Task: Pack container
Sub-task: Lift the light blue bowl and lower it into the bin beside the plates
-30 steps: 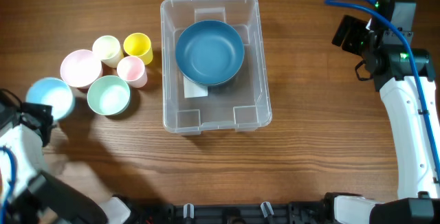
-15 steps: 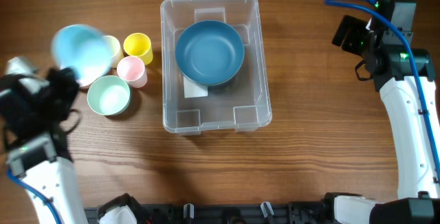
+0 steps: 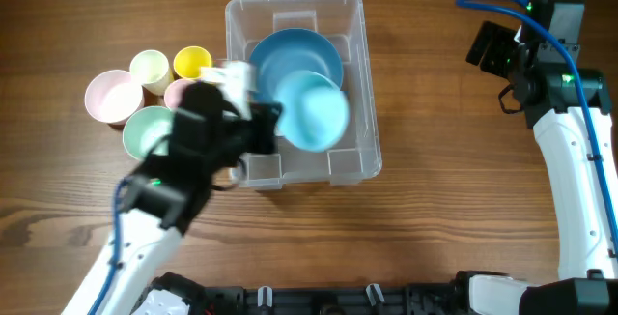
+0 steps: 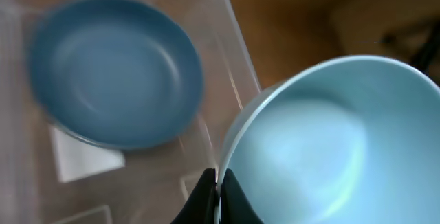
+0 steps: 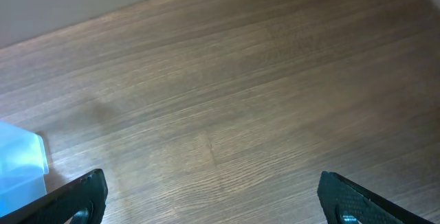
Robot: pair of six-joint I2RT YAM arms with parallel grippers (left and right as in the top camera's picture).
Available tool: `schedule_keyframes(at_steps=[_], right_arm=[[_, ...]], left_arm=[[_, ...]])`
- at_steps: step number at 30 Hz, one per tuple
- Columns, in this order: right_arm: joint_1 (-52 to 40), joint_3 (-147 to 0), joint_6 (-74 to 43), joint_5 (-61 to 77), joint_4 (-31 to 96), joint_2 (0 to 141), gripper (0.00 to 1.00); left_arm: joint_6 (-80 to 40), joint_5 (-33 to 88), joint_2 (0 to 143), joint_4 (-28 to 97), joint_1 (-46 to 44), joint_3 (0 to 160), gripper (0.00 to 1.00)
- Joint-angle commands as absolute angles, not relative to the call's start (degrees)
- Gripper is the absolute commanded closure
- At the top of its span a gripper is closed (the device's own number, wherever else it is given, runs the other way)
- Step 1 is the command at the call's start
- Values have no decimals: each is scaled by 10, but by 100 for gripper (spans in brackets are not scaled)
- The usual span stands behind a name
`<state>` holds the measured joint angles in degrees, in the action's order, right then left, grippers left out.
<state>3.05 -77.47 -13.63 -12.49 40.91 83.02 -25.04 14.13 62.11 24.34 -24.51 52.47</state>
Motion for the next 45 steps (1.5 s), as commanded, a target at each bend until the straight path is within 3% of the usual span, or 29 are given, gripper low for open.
schedule_keyframes(at_steps=[1, 5, 14, 45], right_arm=[[30, -780, -143, -133, 408, 834, 0], [30, -780, -143, -133, 408, 834, 0], [30, -780, -143, -133, 408, 834, 0], [30, -780, -143, -133, 408, 834, 0]], left_arm=[[-227, -1, 665, 241, -340, 534, 96], [-232, -37, 715, 241, -379, 534, 96], [-249, -101, 781, 233, -375, 534, 96], [-227, -68, 855, 182, -375, 534, 96]])
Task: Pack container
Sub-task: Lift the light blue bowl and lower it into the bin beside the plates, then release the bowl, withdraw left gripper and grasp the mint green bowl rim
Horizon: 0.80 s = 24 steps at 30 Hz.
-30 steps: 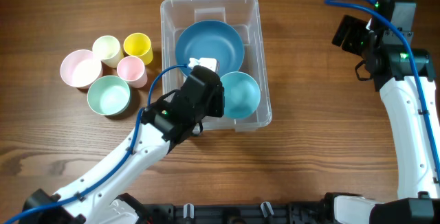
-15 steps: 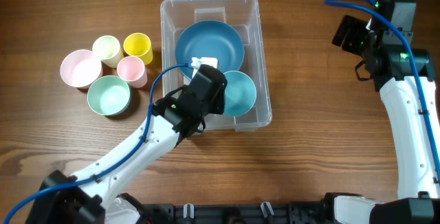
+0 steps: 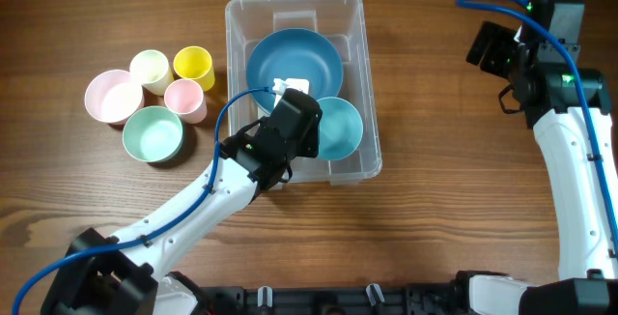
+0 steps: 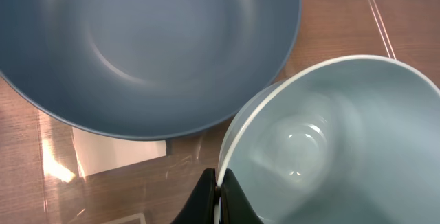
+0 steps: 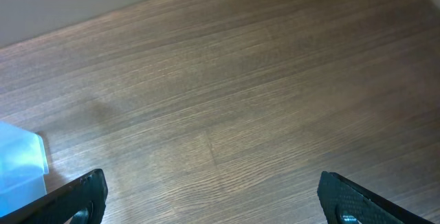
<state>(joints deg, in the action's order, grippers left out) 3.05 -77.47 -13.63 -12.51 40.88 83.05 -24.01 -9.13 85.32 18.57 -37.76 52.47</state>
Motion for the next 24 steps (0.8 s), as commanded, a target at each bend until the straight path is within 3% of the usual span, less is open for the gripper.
schedule_keyframes(at_steps=[1, 19, 22, 24], right_arm=[[30, -780, -143, -133, 408, 834, 0], [30, -780, -143, -133, 408, 834, 0], [30, -780, -143, -133, 408, 834, 0], [30, -780, -143, -133, 408, 834, 0]], left_arm=[[-227, -60, 855, 182, -375, 534, 96], [-227, -58, 894, 179, -378, 534, 96], [-227, -58, 894, 177, -378, 534, 73], [-227, -58, 894, 175, -378, 534, 70]])
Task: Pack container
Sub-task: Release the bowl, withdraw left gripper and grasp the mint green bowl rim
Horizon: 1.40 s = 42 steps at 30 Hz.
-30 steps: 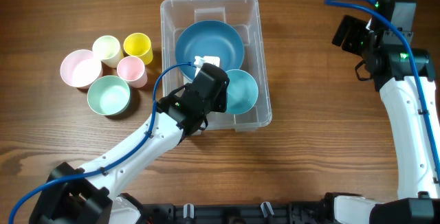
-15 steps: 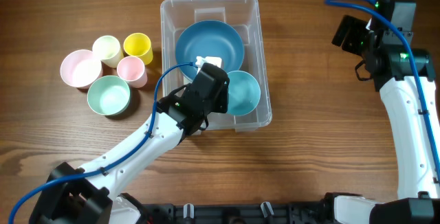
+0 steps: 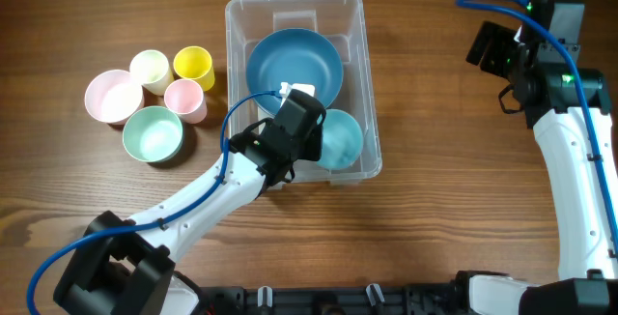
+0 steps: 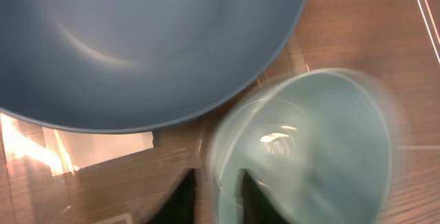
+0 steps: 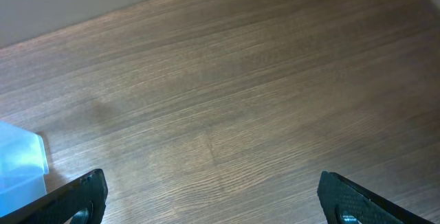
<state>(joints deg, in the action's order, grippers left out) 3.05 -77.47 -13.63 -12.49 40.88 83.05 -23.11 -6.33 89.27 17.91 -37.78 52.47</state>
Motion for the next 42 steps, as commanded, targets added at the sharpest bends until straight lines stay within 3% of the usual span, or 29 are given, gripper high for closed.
schedule_keyframes(at_steps=[1, 6, 12, 21, 23, 30, 42], right_arm=[[30, -780, -143, -133, 408, 834, 0], [30, -780, -143, -133, 408, 834, 0], [30, -780, -143, -133, 408, 834, 0], [30, -780, -143, -133, 408, 834, 0], [30, -780, -143, -133, 408, 834, 0], [30, -780, -143, -133, 408, 834, 0], [30, -780, -143, -133, 408, 834, 0]], left_arm=[[-227, -58, 894, 171, -378, 534, 68], [-227, -61, 877, 188, -369, 567, 65], [-227, -61, 829, 297, -296, 648, 63], [-280, -103, 735, 483, -10, 702, 54], [-284, -89, 729, 513, 73, 702, 43], [-305, 20, 767, 537, 248, 676, 43], [-305, 89, 950, 422, 287, 633, 50]])
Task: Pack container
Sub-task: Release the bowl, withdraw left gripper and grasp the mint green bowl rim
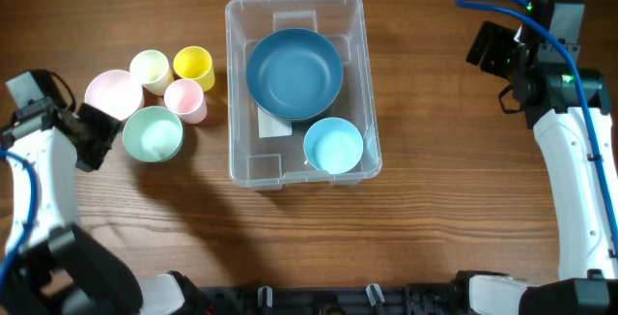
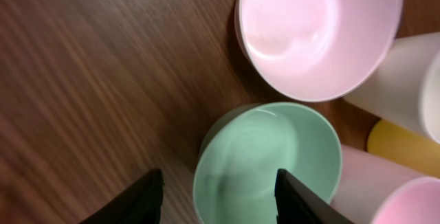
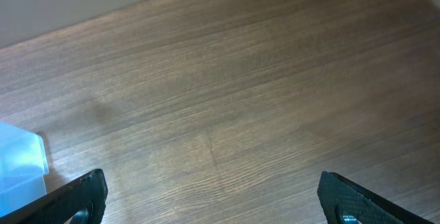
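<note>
A clear plastic container [image 1: 232, 83] holds a dark blue bowl [image 1: 294, 71] at the back and a light blue bowl [image 1: 333, 145] in its front right corner. To its left stand a mint green bowl [image 1: 153, 133], a pink bowl [image 1: 108, 95], a cream cup [image 1: 150, 67], a yellow cup [image 1: 192, 63] and a pink cup [image 1: 183, 99]. My left gripper [image 1: 104, 136] is open at the mint bowl's left side. In the left wrist view the mint bowl [image 2: 268, 155] lies between its fingers [image 2: 141, 200]. My right gripper [image 1: 488, 49] is open and holds nothing, far right.
The container's front left part shows a white label [image 1: 272, 127] on its floor. Bare wooden table [image 3: 227, 100] lies under the right gripper. In the left wrist view the pink bowl [image 2: 316, 31] sits just beyond the mint one.
My left gripper was open inside the container beside the light blue bowl. Now it is at the left of the table, open over the mint green bowl. The light blue bowl stays in the container.
First my left gripper held the light blue bowl by its rim over the container. Then it had the bowl low in the front right corner, still shut. Then it was open, with the bowl let go. Now it is by the mint bowl. The right arm stayed still.
</note>
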Robot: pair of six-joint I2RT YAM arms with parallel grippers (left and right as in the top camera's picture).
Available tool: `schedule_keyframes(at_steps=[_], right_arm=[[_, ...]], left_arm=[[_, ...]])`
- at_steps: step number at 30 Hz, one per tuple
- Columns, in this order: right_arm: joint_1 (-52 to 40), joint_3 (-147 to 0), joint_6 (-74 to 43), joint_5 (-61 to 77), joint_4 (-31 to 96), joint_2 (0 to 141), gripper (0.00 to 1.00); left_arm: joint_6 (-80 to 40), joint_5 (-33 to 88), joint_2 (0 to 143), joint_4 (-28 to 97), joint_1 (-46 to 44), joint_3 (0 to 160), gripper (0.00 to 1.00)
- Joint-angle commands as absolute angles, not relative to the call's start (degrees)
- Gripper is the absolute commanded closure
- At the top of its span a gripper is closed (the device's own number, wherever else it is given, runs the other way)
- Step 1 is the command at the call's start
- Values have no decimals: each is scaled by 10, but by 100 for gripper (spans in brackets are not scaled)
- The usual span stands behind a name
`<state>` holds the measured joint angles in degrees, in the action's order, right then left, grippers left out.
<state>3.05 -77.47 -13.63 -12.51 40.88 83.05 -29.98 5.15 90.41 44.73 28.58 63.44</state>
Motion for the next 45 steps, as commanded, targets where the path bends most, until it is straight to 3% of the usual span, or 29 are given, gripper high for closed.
schedule_keyframes(at_steps=[1, 13, 36, 41, 45], right_arm=[[30, -780, -143, -133, 408, 834, 0], [30, -780, -143, -133, 408, 834, 0], [30, -780, -143, -133, 408, 834, 0], [30, -780, -143, -133, 408, 834, 0], [30, -780, -143, -133, 408, 834, 0]], left_arm=[[-305, 96, 961, 415, 287, 633, 51], [-294, 96, 1003, 409, 287, 629, 63], [-288, -14, 1003, 411, 228, 603, 63], [-288, -14, 1003, 411, 228, 602, 73], [-288, -14, 1003, 411, 228, 602, 73]])
